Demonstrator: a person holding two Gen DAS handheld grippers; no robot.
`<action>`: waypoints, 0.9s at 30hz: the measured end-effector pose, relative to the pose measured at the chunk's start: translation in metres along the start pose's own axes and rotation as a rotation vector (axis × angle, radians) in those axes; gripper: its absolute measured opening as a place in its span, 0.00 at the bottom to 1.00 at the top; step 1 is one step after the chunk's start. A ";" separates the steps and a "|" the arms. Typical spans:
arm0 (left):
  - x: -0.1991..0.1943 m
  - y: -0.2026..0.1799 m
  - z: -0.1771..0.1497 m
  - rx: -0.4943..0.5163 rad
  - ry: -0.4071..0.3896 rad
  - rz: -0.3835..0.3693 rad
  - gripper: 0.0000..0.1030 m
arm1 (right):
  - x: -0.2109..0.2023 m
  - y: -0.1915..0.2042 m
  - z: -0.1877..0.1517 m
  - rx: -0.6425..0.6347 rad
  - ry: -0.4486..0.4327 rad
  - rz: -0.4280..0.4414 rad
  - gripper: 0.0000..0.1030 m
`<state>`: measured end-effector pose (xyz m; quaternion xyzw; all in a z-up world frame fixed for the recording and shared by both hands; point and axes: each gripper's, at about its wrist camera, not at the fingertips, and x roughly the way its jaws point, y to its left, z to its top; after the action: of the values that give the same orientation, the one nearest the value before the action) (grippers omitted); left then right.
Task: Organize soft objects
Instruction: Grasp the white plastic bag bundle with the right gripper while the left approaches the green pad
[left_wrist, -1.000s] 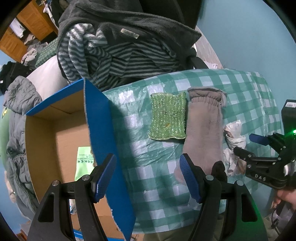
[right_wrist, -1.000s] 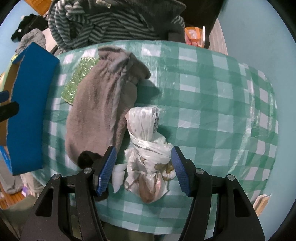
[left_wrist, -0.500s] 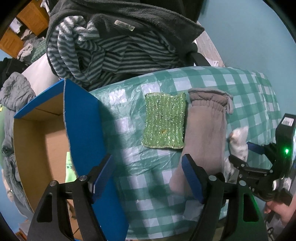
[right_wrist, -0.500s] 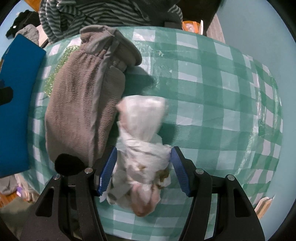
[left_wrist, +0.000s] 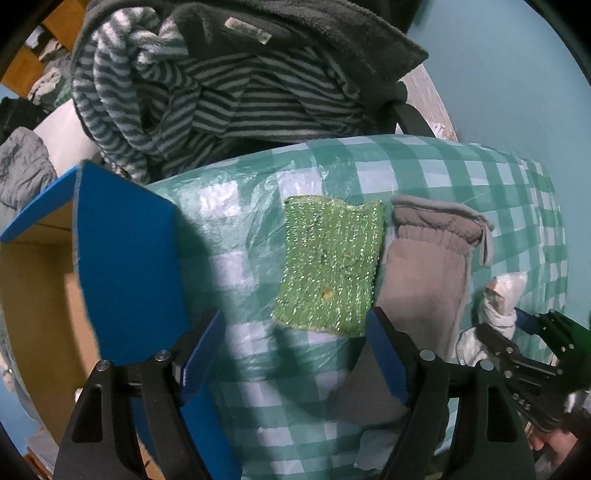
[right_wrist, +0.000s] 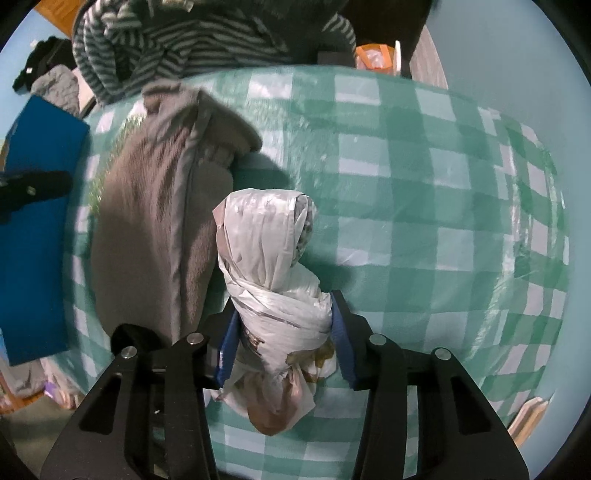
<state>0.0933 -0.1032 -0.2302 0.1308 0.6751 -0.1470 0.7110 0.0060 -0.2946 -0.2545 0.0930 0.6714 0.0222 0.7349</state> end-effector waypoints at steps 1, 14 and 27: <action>0.003 -0.001 0.002 0.000 0.003 -0.008 0.77 | -0.003 -0.003 0.000 0.004 -0.006 0.006 0.43; 0.046 -0.013 0.016 0.039 0.072 0.013 0.77 | -0.031 -0.015 0.006 0.023 -0.068 0.032 0.43; 0.056 -0.012 0.014 0.027 0.049 -0.013 0.67 | -0.039 -0.017 0.008 0.040 -0.076 0.031 0.43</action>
<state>0.1043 -0.1213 -0.2856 0.1399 0.6912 -0.1574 0.6913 0.0083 -0.3180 -0.2185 0.1189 0.6418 0.0168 0.7574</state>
